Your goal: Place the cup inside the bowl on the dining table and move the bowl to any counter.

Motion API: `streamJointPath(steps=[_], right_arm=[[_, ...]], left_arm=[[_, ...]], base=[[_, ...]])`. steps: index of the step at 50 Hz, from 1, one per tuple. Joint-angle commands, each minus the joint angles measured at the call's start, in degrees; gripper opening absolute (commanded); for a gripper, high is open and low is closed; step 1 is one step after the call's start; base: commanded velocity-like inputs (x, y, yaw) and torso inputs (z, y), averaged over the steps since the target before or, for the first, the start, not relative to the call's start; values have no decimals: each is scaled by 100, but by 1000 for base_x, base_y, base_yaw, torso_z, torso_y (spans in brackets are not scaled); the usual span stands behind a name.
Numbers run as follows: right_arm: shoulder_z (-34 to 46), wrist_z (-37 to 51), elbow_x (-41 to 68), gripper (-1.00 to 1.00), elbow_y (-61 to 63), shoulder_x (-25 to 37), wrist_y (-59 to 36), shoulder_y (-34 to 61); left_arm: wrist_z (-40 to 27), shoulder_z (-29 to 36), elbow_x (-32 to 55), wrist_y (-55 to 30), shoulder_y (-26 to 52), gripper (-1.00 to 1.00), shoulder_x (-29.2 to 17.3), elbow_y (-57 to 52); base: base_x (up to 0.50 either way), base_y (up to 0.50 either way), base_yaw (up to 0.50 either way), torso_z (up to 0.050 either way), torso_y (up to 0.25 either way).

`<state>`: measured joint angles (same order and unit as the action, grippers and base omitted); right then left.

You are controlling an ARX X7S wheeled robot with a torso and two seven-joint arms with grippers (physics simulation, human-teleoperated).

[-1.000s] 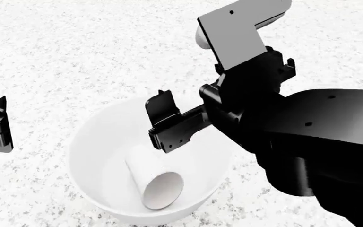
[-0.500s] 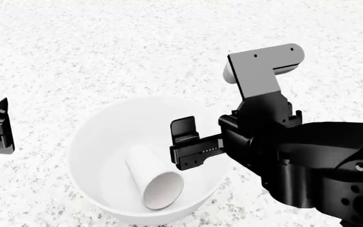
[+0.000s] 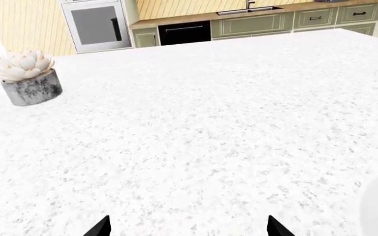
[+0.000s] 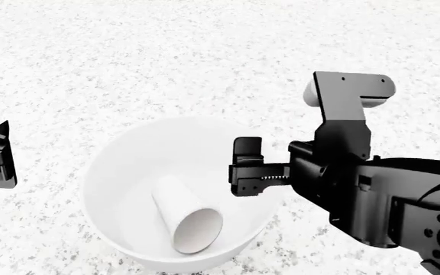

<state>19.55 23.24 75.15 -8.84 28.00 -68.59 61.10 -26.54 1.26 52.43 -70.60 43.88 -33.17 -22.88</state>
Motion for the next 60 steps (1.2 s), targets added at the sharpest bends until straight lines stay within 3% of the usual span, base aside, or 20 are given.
streamJointPath(steps=[1, 36, 37, 60], right_arm=[[-8, -124, -33, 100, -294, 32, 113, -82], [48, -650, 83, 100, -997, -205, 296, -91], [39, -644, 74, -100, -986, -201, 323, -99], [-307, -461, 237, -100, -1090, -189, 659, -176]], left_arm=[[-15, 8, 38, -8, 9, 100, -16, 15], [-14, 46, 53, 119, -58, 100, -69, 68], [-20, 60, 47, 122, -48, 100, -58, 74], [-51, 108, 66, 173, -73, 100, -61, 87]], base=[[0, 0, 0, 0, 0], [0, 0, 0, 0, 0], [0, 0, 0, 0, 0], [0, 0, 0, 0, 0]])
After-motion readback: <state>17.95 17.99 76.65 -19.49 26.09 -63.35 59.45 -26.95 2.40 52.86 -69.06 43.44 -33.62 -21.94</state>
